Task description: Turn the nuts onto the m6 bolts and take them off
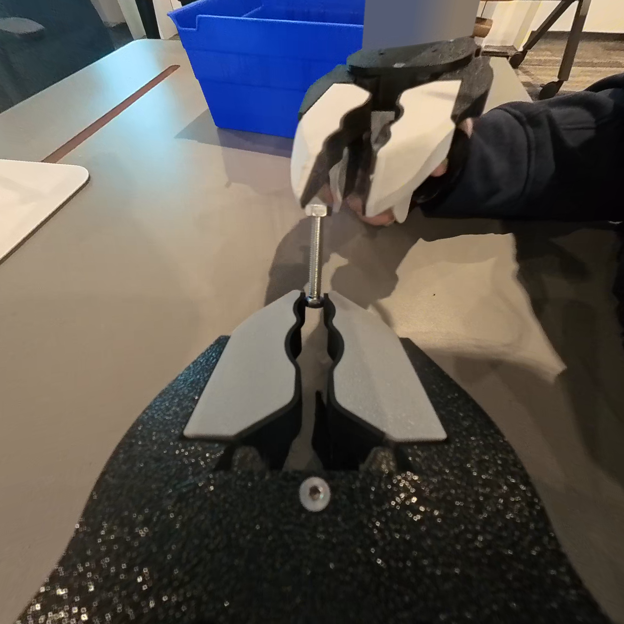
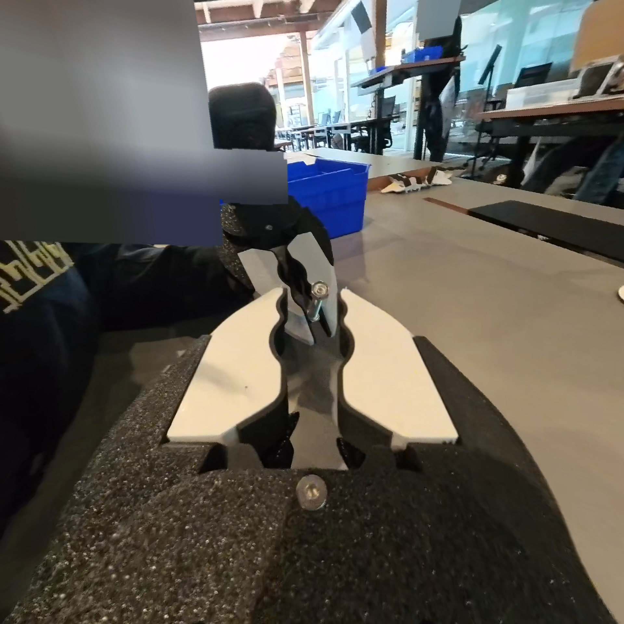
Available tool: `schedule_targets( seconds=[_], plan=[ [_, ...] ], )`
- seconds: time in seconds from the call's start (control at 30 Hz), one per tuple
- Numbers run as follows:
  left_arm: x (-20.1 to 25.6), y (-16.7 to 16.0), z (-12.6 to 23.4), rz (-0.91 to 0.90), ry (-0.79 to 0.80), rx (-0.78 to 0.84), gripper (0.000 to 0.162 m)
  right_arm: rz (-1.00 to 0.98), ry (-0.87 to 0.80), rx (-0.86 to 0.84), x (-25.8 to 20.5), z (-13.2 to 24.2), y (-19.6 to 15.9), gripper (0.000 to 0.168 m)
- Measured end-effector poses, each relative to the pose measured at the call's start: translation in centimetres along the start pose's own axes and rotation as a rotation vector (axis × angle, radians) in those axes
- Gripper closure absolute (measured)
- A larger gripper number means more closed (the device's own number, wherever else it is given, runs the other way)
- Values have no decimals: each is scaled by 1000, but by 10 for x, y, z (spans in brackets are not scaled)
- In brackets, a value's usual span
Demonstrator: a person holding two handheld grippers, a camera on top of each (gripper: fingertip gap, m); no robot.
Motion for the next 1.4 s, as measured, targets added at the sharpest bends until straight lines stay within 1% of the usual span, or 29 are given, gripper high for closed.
schedule_targets(
  seconds=[0.07, 0.13, 0.17, 0.2, 0.23, 0.4, 0.43, 0.53, 0.6, 0.7, 0.73, 0.8, 0.87, 1.03, 1.2, 1.4],
  plan=[
    [0, 0, 0, 0, 0, 0, 152, 7, 20, -4, -1, 0, 0, 145],
    [0, 0, 0, 1, 0, 1, 152, 4, 89, 11, -4, 2, 0, 163],
    [0, 0, 0, 1, 0, 2, 152, 3, 106, 22, -5, 4, 1, 167],
    [0, 0, 0, 1, 0, 2, 152, 6, 104, 34, -5, 5, 1, 167],
    [0, 0, 0, 1, 0, 1, 152, 12, 91, 41, -4, 5, 1, 166],
    [0, 0, 0, 1, 0, 1, 152, 28, -16, 22, 0, 2, 1, 139],
    [0, 0, 0, 1, 0, 1, 152, 33, -21, 21, 0, 1, 1, 139],
    [0, 0, 0, 3, 1, 2, 152, 49, 3, 24, -2, 1, 1, 148],
    [0, 0, 0, 4, 0, 4, 152, 47, 35, 19, -3, 2, 0, 155],
    [0, 0, 1, 5, -1, 5, 152, 37, 81, 14, -5, 3, 0, 160],
    [0, 0, 1, 5, -1, 5, 152, 32, 72, 20, -4, 4, 0, 158],
    [0, -1, 1, 5, -1, 4, 152, 34, 29, 34, -2, 4, 1, 150],
    [0, -1, 0, 4, -2, 2, 152, 44, -3, 39, -1, 3, 1, 146],
    [0, -1, 0, 6, -2, 2, 152, 57, -55, -7, 0, -2, 0, 146],
    [-1, -1, 0, 7, -2, 2, 152, 60, -26, -2, -2, -1, 0, 152],
    [-1, -1, 0, 7, -1, 2, 152, 62, -12, -1, -3, -1, 0, 153]
  ],
)
Point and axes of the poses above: each gripper's, where its closed fingertips meet, z back along the fingers, y out of its top, x = y × z across the jaws, the point moved 9 cm from there along z, back along the fingers, and after that the axes turned 3 degrees about x, right-handed, at the moved point
